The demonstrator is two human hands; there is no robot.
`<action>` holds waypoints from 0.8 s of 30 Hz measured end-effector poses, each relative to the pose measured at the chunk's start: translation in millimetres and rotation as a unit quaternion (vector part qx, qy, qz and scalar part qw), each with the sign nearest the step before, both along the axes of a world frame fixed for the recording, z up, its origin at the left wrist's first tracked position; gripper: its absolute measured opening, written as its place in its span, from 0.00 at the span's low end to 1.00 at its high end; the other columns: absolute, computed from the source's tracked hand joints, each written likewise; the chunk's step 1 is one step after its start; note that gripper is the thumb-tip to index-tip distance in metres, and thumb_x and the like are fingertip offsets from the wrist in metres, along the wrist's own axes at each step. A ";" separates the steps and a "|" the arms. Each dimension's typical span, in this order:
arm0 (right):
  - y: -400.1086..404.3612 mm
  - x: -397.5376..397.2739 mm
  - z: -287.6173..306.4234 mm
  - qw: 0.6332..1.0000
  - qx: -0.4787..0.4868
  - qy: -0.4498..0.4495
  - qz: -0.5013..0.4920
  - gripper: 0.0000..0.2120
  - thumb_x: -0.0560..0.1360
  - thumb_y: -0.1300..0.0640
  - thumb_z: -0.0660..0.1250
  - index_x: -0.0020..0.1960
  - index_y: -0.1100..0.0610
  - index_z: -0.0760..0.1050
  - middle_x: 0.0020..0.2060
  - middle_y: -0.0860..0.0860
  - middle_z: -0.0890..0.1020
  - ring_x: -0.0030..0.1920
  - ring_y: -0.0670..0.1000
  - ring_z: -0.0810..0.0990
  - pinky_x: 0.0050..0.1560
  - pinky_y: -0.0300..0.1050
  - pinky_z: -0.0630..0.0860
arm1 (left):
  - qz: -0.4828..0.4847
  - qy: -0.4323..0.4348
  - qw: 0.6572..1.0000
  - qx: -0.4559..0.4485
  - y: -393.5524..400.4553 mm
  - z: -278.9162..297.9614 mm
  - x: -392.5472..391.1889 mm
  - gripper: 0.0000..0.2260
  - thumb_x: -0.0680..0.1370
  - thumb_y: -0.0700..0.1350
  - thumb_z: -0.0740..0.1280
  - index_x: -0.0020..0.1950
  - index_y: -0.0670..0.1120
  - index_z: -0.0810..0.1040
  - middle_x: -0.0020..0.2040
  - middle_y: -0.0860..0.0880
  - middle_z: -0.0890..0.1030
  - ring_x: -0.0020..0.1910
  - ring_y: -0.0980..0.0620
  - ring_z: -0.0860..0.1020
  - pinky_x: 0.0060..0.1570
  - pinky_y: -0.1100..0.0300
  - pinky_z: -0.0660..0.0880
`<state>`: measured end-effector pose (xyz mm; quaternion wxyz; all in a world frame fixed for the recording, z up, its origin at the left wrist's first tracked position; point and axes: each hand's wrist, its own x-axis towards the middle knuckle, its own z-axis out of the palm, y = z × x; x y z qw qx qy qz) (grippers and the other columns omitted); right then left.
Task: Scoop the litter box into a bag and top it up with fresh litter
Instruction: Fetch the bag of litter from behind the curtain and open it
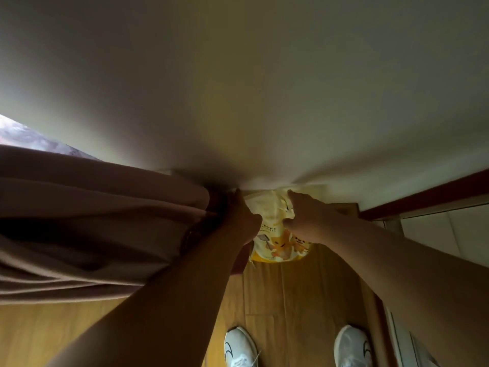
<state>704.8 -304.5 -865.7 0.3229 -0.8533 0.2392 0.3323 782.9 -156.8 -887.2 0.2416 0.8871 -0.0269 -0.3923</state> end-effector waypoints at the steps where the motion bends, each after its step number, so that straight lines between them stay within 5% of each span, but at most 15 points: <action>1: 1.1 1.3 -7.5 1.000 0.007 0.000 -0.005 0.37 0.81 0.52 0.64 0.82 0.54 0.47 0.80 0.54 0.60 0.67 0.54 0.75 0.55 0.42 0.74 | 0.006 0.004 1.000 0.002 0.3 -5.3 1.9 0.41 0.78 0.38 0.67 0.84 0.48 0.45 0.83 0.45 0.52 0.81 0.42 0.57 0.78 0.47 0.60; 3: 3.8 2.8 -18.6 1.000 0.015 0.005 -0.006 0.35 0.81 0.54 0.64 0.82 0.54 0.50 0.76 0.54 0.68 0.52 0.50 0.79 0.37 0.38 0.74 | 0.002 0.021 1.000 -0.002 2.3 -16.5 4.4 0.44 0.76 0.39 0.68 0.84 0.50 0.46 0.82 0.45 0.55 0.79 0.42 0.61 0.76 0.47 0.64; 5: 5.1 1.9 -27.5 1.000 0.011 0.016 -0.009 0.37 0.81 0.53 0.65 0.82 0.54 0.47 0.75 0.55 0.69 0.52 0.51 0.81 0.34 0.40 0.73 | -0.007 0.026 1.000 -0.010 7.7 -31.0 5.1 0.45 0.70 0.41 0.69 0.83 0.51 0.51 0.79 0.45 0.61 0.76 0.42 0.65 0.73 0.44 0.69; 9: 7.9 -2.1 -38.4 0.999 0.002 0.029 -0.013 0.31 0.79 0.55 0.66 0.78 0.55 0.59 0.64 0.55 0.78 0.50 0.52 0.81 0.39 0.44 0.79 | -0.030 -0.012 0.999 0.024 13.9 -35.3 -0.5 0.29 0.74 0.36 0.68 0.74 0.47 0.68 0.70 0.45 0.69 0.68 0.43 0.73 0.64 0.51 0.74; 13: 9.1 -5.2 -45.7 0.995 -0.034 0.083 0.033 0.22 0.79 0.53 0.65 0.72 0.57 0.70 0.61 0.55 0.77 0.55 0.53 0.81 0.48 0.44 0.80 | -0.070 -0.033 0.996 0.051 16.7 -40.4 -7.7 0.16 0.79 0.37 0.67 0.66 0.46 0.71 0.70 0.46 0.66 0.65 0.45 0.72 0.54 0.59 0.67; 17: 9.0 -16.1 -55.2 0.994 -0.062 0.090 0.019 0.27 0.80 0.49 0.65 0.76 0.56 0.66 0.70 0.58 0.67 0.65 0.59 0.76 0.55 0.48 0.80 | -0.110 -0.061 0.992 0.010 15.5 -46.1 -18.5 0.18 0.80 0.39 0.69 0.70 0.45 0.73 0.67 0.45 0.74 0.66 0.45 0.74 0.61 0.58 0.71; 24: 25.4 -39.6 -45.0 0.998 -0.061 0.027 -0.002 0.14 0.83 0.55 0.58 0.64 0.59 0.74 0.58 0.58 0.80 0.56 0.58 0.79 0.57 0.52 0.77 | -0.130 -0.055 0.990 0.019 23.0 -35.5 -36.8 0.12 0.84 0.42 0.63 0.62 0.41 0.83 0.59 0.42 0.83 0.60 0.44 0.80 0.62 0.53 0.73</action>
